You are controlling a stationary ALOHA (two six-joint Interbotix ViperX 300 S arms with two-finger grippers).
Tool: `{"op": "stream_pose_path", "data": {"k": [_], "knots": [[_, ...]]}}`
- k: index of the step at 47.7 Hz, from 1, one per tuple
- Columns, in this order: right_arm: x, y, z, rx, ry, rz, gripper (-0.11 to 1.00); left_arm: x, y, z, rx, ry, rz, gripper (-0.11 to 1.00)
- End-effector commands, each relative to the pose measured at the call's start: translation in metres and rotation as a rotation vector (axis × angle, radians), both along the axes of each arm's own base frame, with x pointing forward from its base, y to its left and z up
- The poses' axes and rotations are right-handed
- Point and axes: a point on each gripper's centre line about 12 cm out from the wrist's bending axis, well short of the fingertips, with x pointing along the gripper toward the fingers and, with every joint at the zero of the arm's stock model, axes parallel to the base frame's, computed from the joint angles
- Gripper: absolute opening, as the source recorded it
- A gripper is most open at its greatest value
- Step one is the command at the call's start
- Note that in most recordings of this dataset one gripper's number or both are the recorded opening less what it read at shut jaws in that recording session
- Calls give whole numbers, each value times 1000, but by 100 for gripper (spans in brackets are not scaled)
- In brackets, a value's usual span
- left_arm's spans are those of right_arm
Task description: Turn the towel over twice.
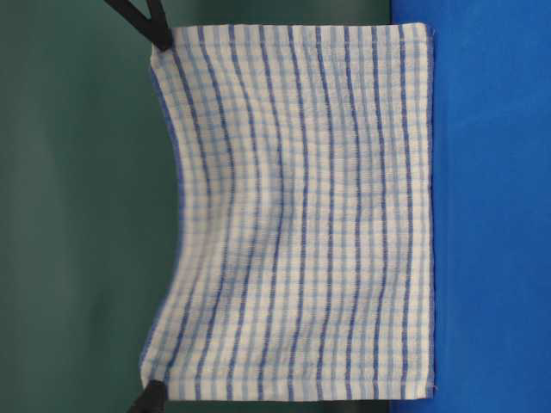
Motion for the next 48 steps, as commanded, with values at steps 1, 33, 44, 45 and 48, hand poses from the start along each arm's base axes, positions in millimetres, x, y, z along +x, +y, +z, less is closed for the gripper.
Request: {"op": "stream_pose_path", "data": {"k": [1,33,44,45,48], "knots": [[2,14,3,9,-8,44,5,3,-13,2,-4,7,-47,3],[21,121,-74,318,135,321,5,17,-110,-81,-189,258,-406,3],[32,147,-105,384,203,373,5,26,-137,-106,-224,358,-500,3],[33,149,-107,389,208,376,5,27,-139,-109,-226,369,-506,3],[35,157,-113,405,224,391,5,28,-143,-114,-228,391,-522,3]]}}
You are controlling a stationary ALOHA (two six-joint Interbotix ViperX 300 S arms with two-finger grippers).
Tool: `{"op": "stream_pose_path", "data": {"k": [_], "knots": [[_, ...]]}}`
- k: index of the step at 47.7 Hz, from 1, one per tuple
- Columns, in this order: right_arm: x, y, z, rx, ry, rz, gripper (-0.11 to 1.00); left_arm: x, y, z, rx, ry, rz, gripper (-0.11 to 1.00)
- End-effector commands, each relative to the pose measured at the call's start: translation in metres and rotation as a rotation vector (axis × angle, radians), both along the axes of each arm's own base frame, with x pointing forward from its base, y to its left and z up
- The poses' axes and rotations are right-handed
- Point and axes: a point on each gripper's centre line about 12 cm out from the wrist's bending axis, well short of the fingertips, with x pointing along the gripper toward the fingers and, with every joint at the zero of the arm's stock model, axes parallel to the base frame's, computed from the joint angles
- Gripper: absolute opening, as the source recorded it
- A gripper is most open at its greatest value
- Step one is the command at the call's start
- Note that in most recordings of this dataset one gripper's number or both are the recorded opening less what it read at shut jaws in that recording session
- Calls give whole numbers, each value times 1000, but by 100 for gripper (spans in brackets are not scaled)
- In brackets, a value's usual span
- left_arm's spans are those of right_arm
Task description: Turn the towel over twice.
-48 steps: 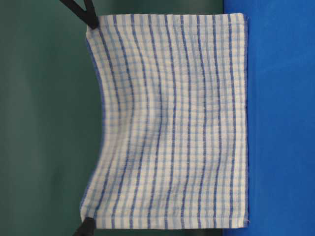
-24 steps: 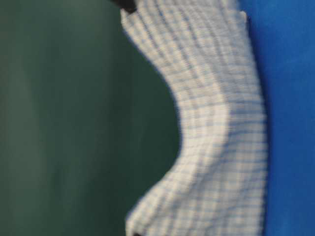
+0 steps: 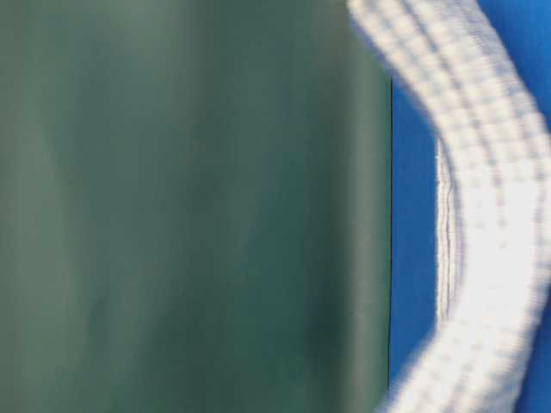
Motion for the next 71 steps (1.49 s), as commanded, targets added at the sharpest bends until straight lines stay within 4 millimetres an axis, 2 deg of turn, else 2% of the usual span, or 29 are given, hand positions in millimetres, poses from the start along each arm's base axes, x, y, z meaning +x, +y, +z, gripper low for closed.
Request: {"op": "stream_pose_path", "data": {"k": [1,9,21,48,51,53,59,62,65,71], "knots": [[6,10,-1,15,-12,24,5,5,-8,-2,-2,9,-29,3],[7,31,-8,47,1,71,5,5,-19,-5,0,22,-73,3],[4,47,-11,73,10,109,5,0,-32,-5,-26,22,-111,3],[5,49,-23,63,86,111,6,1,-35,-8,-66,57,-99,4],[6,48,-26,60,98,110,6,0,-37,-8,-66,60,-108,11],[6,49,-29,60,106,110,12,1,-39,-9,-65,64,-115,20],[8,51,-40,54,147,113,49,0,-50,-11,-62,82,-155,51],[10,52,-43,51,162,117,63,1,-53,-11,-60,91,-167,63],[12,55,-43,50,167,124,63,2,-54,-11,-60,98,-170,67],[12,56,-41,47,173,130,59,3,-54,-7,-56,94,-172,64]]}}
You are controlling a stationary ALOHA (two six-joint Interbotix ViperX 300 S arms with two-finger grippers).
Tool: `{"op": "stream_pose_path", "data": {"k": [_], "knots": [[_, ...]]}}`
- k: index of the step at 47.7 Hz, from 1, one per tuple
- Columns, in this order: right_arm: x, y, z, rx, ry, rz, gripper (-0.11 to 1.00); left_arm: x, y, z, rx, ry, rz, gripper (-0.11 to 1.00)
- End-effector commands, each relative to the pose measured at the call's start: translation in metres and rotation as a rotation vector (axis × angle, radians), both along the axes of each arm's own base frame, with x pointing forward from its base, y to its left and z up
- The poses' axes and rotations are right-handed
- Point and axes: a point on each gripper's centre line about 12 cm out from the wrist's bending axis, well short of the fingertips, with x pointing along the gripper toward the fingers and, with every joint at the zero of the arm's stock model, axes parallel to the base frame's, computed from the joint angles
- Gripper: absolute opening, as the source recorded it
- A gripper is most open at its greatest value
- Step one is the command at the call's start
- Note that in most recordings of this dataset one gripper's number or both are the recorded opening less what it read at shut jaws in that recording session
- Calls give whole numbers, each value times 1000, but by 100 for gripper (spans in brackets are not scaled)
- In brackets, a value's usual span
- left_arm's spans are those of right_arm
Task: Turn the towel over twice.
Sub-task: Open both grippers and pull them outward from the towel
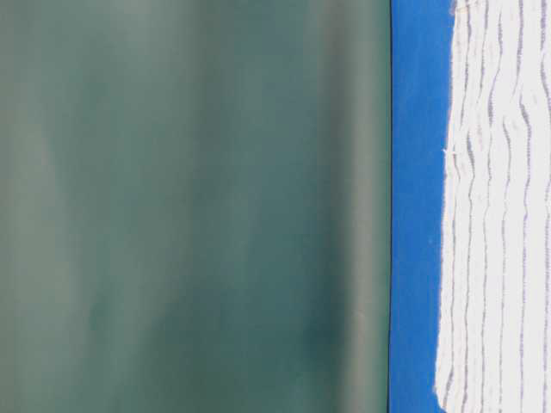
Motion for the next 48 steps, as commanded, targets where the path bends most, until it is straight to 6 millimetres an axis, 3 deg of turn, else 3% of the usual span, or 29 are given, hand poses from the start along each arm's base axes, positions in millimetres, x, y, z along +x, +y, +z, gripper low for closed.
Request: {"op": "stream_pose_path", "data": {"k": [1,13,29,38,48], "knots": [[5,2,10,7,-30,5,59,5,-2,11,-4,-32,-3,64],[3,-4,37,-6,-131,14,59,8,4,36,-11,-107,14,64],[-20,-39,97,-92,-377,-22,59,-1,25,82,-35,-276,89,64],[-37,-56,123,-142,-490,-66,59,-11,32,99,-43,-346,112,64],[-44,-64,132,-162,-521,-96,59,-21,36,107,-47,-389,126,64]]}}
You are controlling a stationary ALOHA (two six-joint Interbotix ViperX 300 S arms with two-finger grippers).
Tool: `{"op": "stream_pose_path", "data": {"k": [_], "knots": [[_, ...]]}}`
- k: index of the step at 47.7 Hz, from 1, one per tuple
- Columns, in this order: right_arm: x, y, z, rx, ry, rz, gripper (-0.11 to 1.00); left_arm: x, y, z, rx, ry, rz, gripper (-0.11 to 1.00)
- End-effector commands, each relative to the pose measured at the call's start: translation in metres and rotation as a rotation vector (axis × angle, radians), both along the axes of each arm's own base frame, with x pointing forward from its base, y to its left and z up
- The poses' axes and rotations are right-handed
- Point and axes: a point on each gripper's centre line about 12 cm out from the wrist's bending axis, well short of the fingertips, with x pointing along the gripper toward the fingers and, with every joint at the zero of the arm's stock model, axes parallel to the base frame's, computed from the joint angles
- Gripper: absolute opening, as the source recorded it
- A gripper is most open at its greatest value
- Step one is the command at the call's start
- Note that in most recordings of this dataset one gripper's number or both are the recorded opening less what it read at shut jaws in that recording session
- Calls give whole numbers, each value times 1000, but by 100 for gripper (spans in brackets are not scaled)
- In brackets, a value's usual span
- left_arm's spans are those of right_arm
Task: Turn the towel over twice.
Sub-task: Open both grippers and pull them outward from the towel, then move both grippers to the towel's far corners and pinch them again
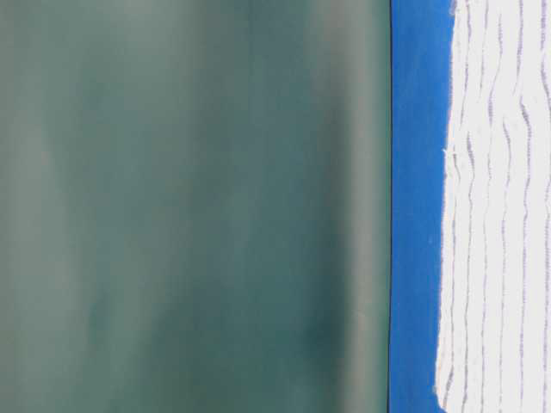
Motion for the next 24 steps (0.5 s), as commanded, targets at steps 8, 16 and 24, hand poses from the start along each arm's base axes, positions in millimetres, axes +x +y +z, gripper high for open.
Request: {"op": "stream_pose_path", "data": {"k": [8,16,24], "knots": [[5,-8,-1,-7,11,-30,59,1,7,4,2,-8,32,64],[12,-27,-16,-4,71,-106,59,7,32,-5,11,23,135,64],[18,-60,-40,12,168,-234,59,14,61,-22,40,79,241,64]]}}
